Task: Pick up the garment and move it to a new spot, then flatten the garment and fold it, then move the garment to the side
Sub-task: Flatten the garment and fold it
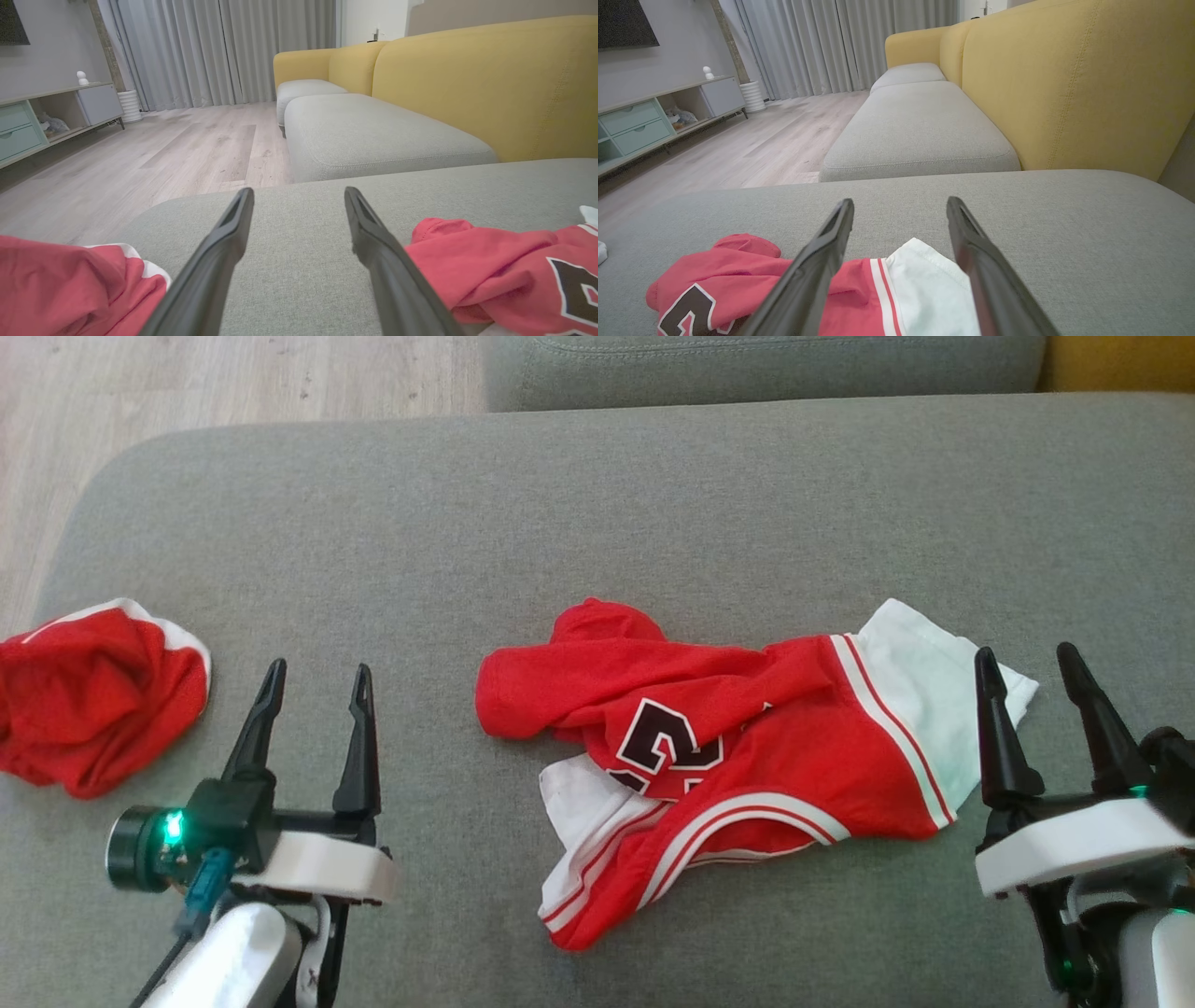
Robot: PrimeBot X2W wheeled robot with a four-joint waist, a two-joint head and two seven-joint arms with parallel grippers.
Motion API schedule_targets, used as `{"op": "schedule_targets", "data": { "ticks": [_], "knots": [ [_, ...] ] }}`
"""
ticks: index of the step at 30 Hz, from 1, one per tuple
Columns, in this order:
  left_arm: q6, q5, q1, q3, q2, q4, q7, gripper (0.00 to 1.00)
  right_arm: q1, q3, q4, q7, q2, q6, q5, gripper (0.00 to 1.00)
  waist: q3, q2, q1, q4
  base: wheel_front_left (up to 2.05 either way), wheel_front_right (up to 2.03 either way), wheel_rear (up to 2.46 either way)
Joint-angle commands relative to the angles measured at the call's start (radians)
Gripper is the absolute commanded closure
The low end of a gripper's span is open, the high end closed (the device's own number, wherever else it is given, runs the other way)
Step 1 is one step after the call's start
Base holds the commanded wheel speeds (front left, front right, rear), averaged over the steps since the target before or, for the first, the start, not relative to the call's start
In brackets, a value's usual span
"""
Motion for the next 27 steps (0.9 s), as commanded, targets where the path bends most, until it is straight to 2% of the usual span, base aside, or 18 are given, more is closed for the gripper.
{"op": "schedule_targets", "data": {
  "ticks": [1,17,21,22,27],
  "knots": [
    [0.004,-0.001,-0.051,0.049,0.032,-0.024,0.004,0.00,-0.013,0.026,-0.043,0.005,-0.005,-0.001,-0.004,0.00,0.001,0.0000,0.0000,-0.001,0.00,0.00,0.00],
    [-0.017,-0.047,-0.073,0.050,0.022,-0.001,0.037,0.00,-0.024,0.029,-0.040,-0.003,-0.005,-0.001,0.004,0.00,0.021,0.0000,0.0000,-0.011,0.00,0.00,0.00],
    [-0.064,-0.054,-0.155,0.020,0.000,0.015,0.085,0.00,-0.029,0.026,-0.044,-0.004,-0.005,-0.001,0.004,0.00,0.042,0.0000,0.0000,-0.010,0.00,0.00,0.00],
    [-0.095,-0.064,-0.211,-0.003,-0.023,0.042,0.128,0.00,-0.033,0.026,-0.047,-0.004,-0.005,-0.001,0.002,0.00,0.055,0.0000,0.0000,-0.010,0.00,0.00,0.00],
    [-0.176,-0.106,-0.333,-0.060,-0.102,0.177,0.235,0.00,-0.046,0.036,-0.046,-0.004,-0.005,-0.001,0.002,0.00,0.086,0.0000,0.0000,-0.021,0.00,0.00,0.00]
  ]
}}
